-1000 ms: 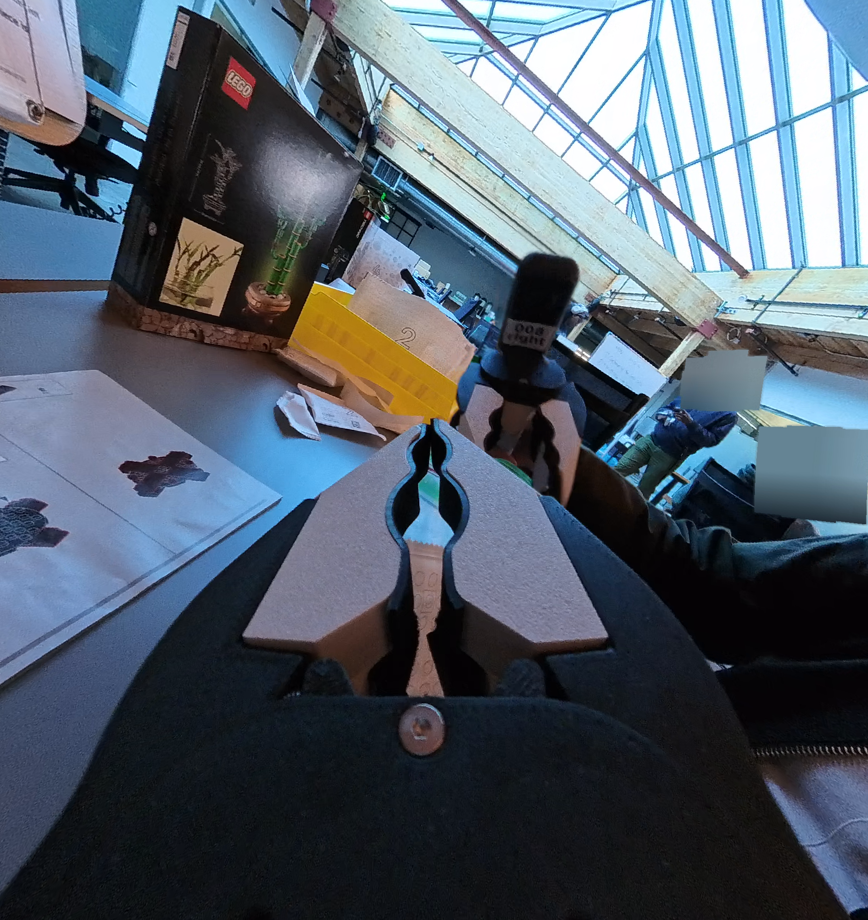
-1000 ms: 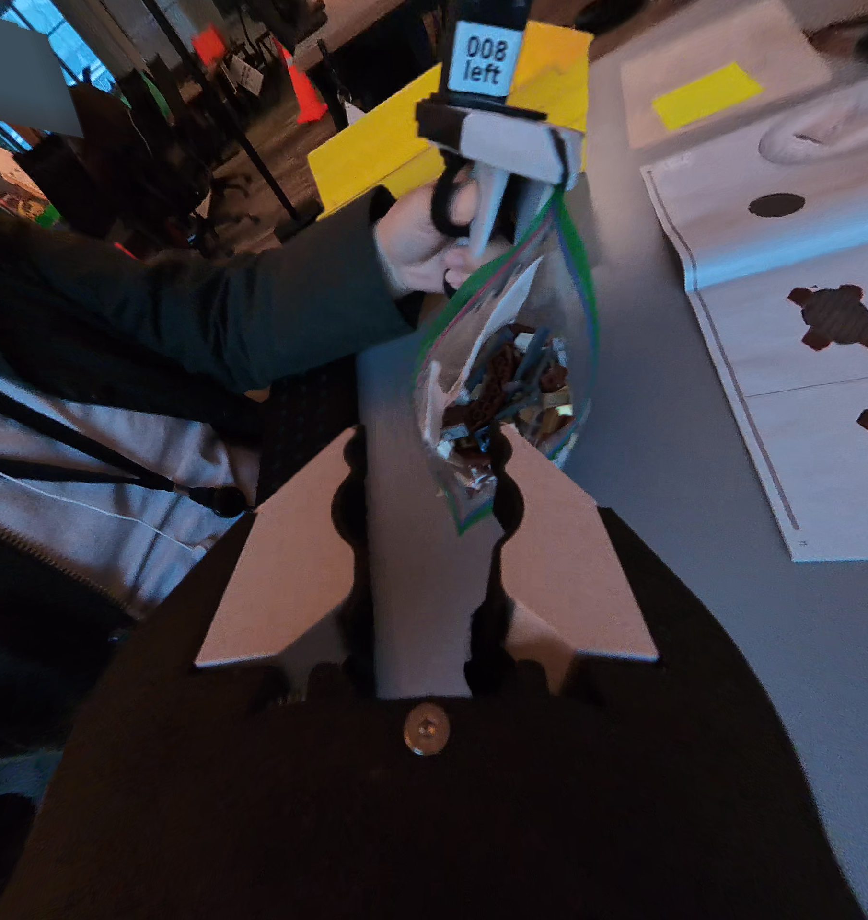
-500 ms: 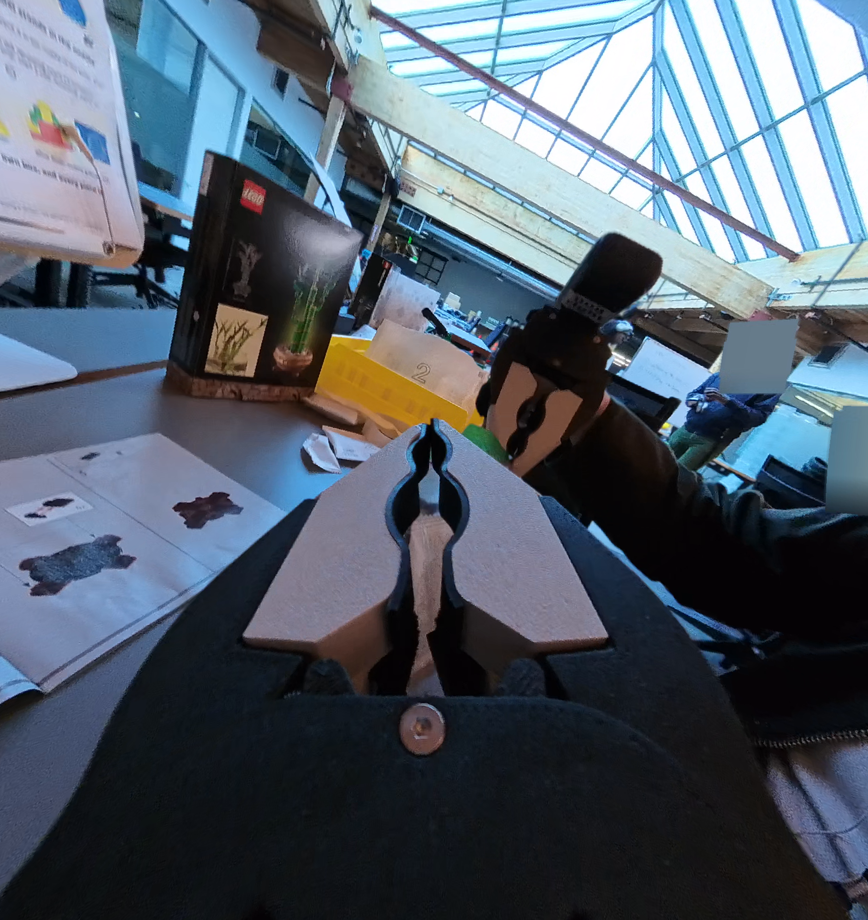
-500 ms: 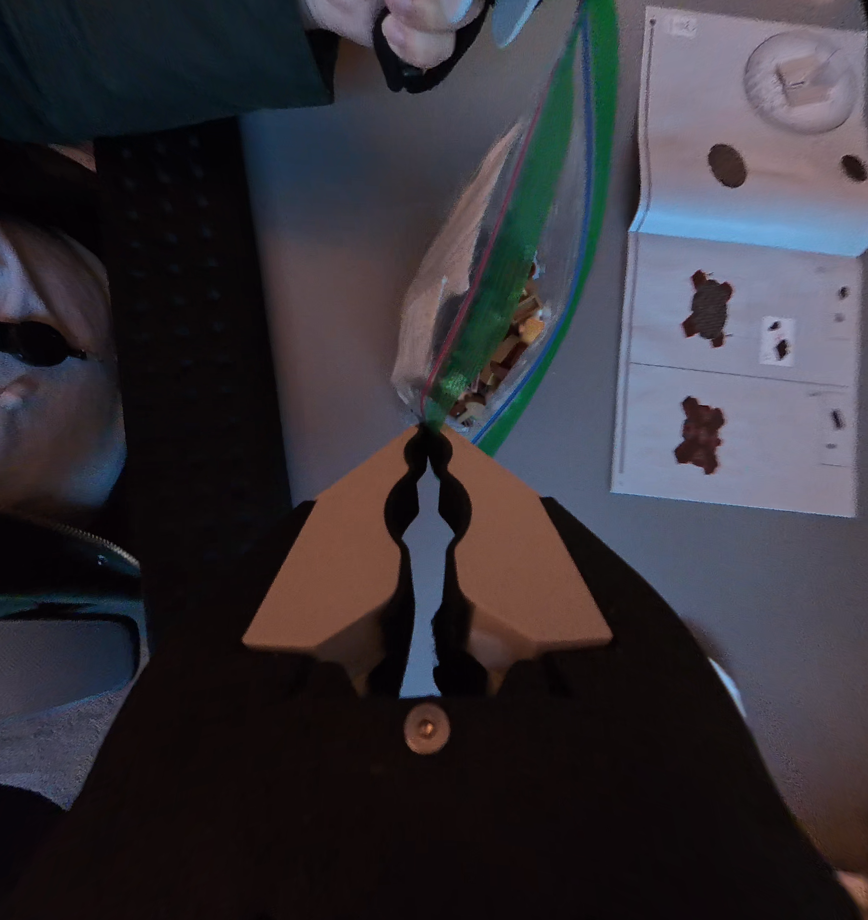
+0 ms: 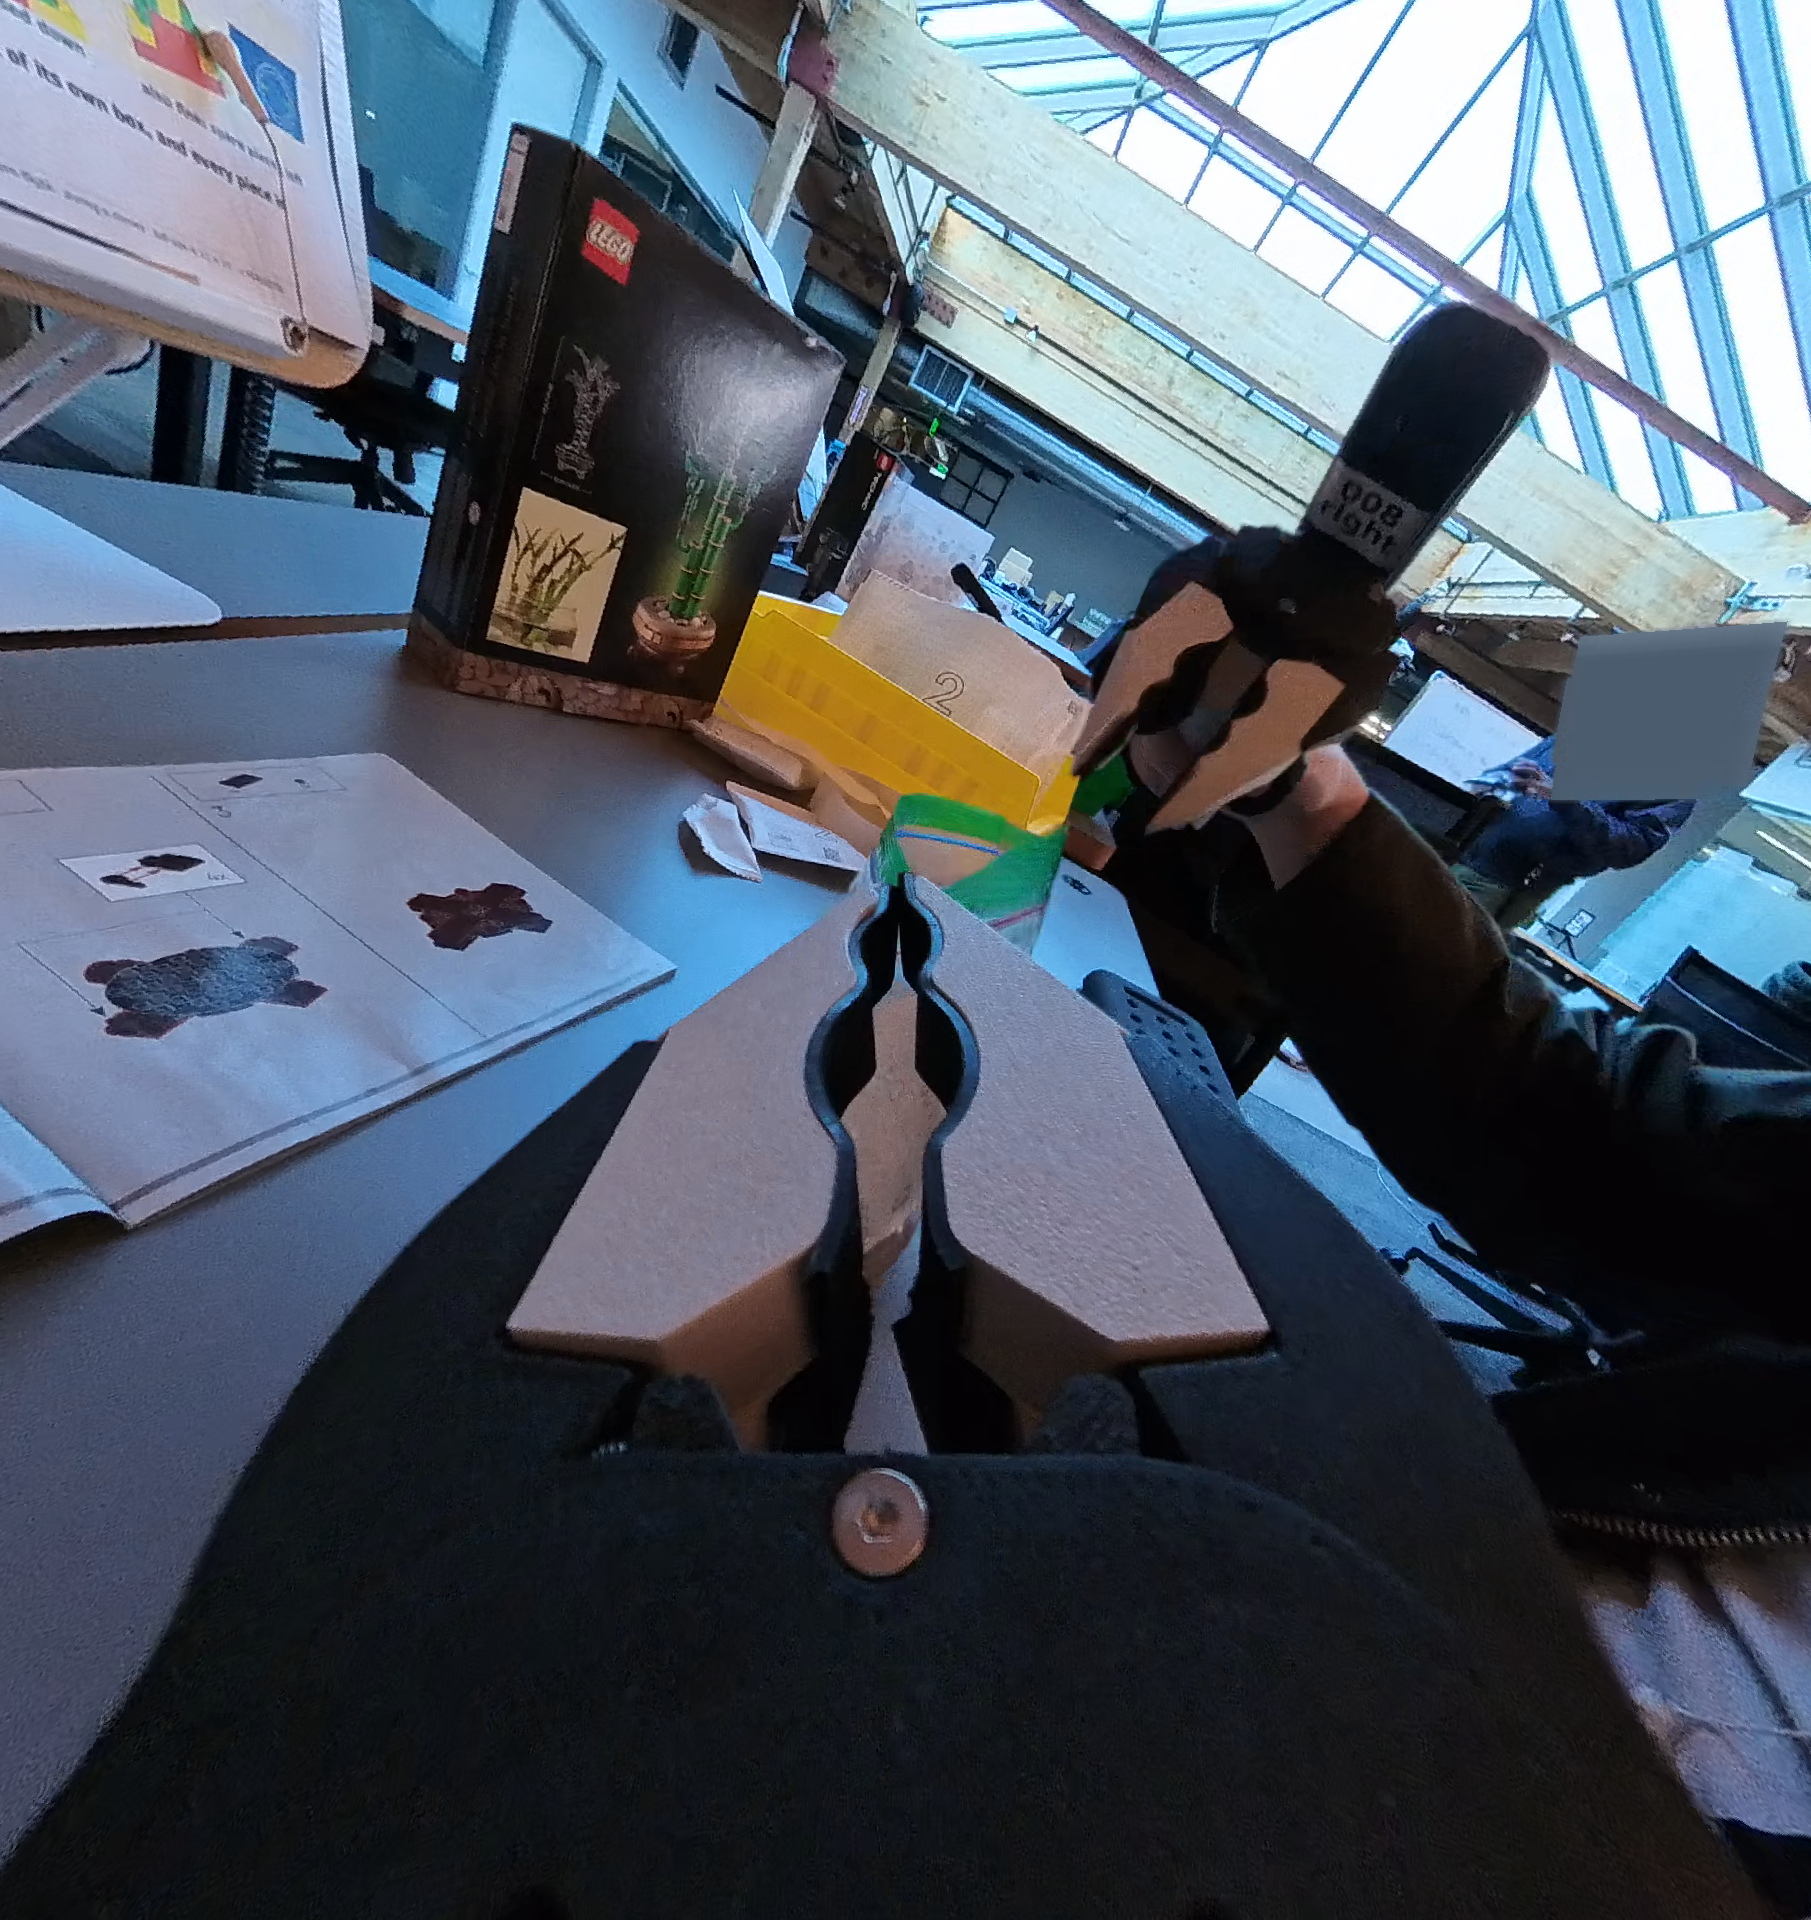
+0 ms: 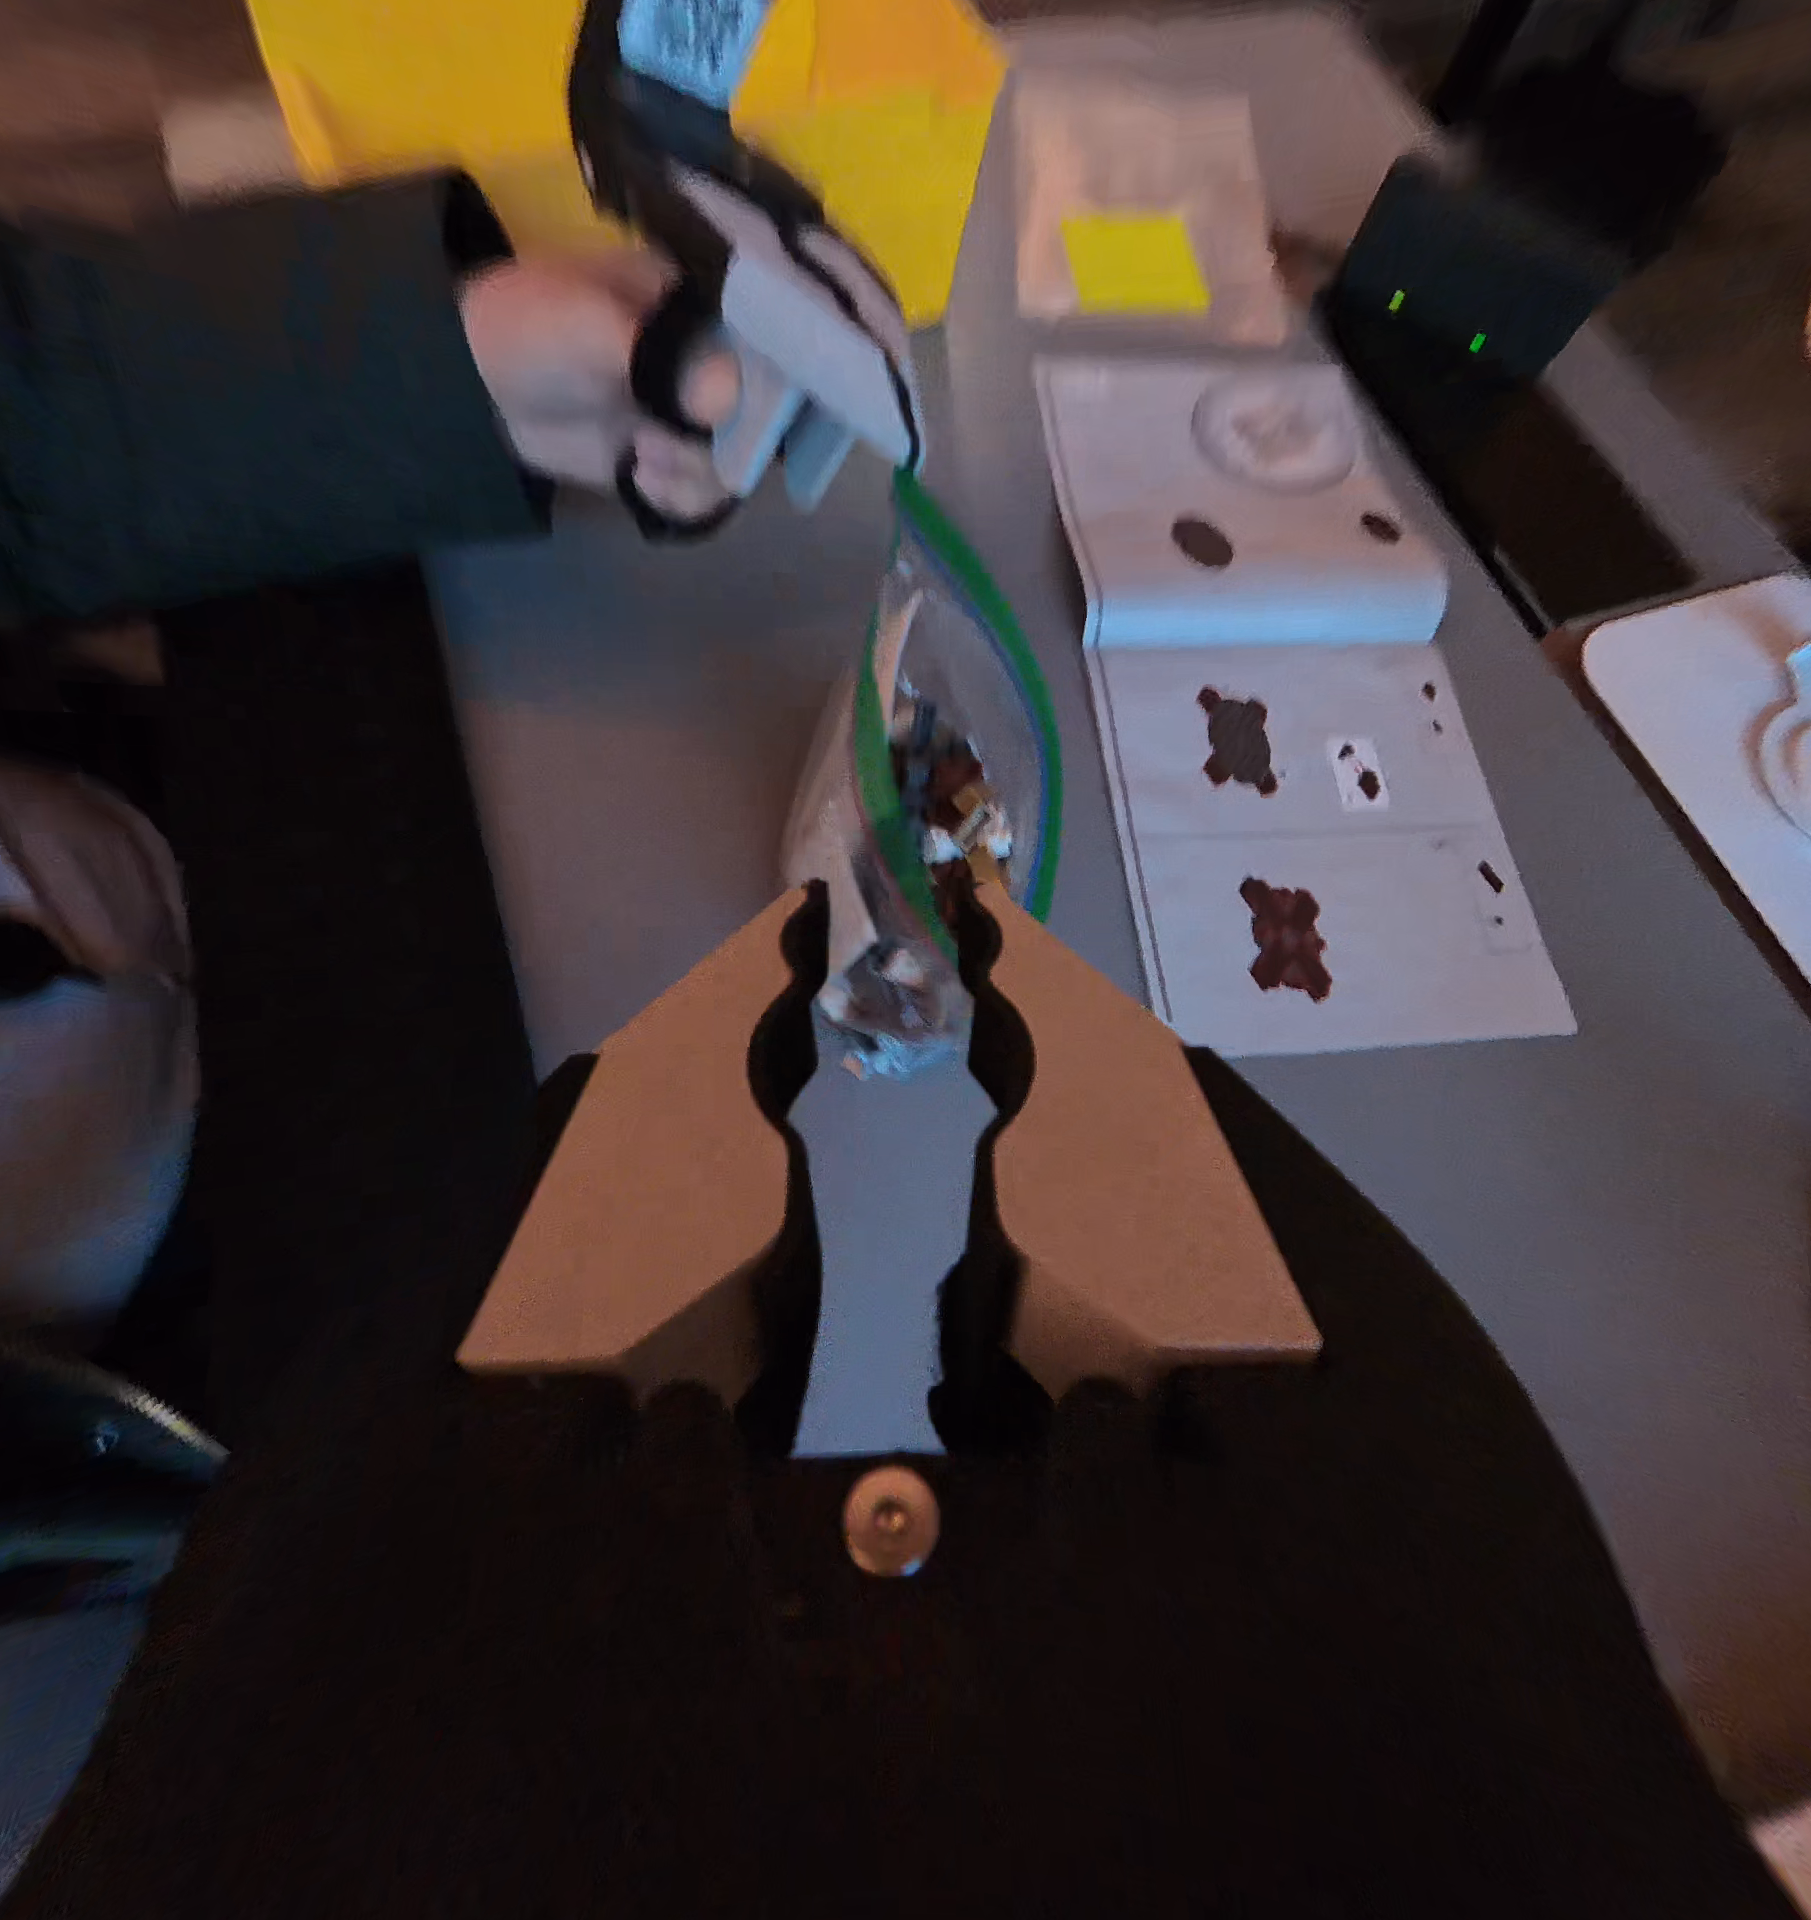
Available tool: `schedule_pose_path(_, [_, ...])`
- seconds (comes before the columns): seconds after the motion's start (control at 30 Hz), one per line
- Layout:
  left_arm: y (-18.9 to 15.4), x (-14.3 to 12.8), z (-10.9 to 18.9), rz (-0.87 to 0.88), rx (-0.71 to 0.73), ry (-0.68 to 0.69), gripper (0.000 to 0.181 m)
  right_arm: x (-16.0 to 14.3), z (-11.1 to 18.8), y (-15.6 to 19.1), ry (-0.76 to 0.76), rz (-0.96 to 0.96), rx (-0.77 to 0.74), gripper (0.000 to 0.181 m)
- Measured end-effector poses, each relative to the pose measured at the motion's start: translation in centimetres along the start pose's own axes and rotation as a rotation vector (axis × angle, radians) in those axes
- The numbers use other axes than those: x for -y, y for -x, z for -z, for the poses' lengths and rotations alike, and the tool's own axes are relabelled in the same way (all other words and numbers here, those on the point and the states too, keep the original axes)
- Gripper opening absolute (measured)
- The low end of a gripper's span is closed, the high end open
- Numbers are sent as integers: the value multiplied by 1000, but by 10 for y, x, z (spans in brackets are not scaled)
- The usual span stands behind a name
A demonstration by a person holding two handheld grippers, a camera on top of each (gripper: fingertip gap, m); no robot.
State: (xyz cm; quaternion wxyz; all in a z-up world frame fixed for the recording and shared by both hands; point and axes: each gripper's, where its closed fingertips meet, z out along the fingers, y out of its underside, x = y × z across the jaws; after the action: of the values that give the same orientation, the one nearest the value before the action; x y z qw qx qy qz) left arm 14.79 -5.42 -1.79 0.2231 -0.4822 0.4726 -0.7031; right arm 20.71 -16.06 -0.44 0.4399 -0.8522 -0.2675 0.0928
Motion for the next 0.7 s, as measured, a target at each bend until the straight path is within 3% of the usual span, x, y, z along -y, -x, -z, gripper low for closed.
schedule_pose_path(0.03, [1,-2,1,5,6,5,0,-1,2,2,-49,-28,1,26])
schedule_pose_path(0.1, [2,-4,1,13,8,13,0,-15,-1,-1,-67,-67,-48,49])
schedule_pose_path(0.2, [-6,3,3,-11,-23,-13,0,-20,-5,-8,-176,-128,-109,60])
schedule_pose_path(0.27, [-13,3,2,-60,-41,-7,0,-18,-8,-24,-312,-222,-165,96])
schedule_pose_path(0.3, [-17,2,1,-83,-54,-3,0,-20,-13,-28,-359,-261,-150,105])
schedule_pose_path(0.37, [-20,1,0,-97,-68,5,0,-24,-29,-32,-410,-323,-65,104])
schedule_pose_path(0.5, [-21,1,2,-90,-89,2,0,-15,-45,-49,-493,-476,105,85])
schedule_pose_path(0.63, [-23,1,4,-104,-107,6,0,-26,-64,-61,-395,-480,212,75])
schedule_pose_path(0.7, [-22,1,4,-105,-107,7,0,-23,-62,-56,-426,-497,350,50])
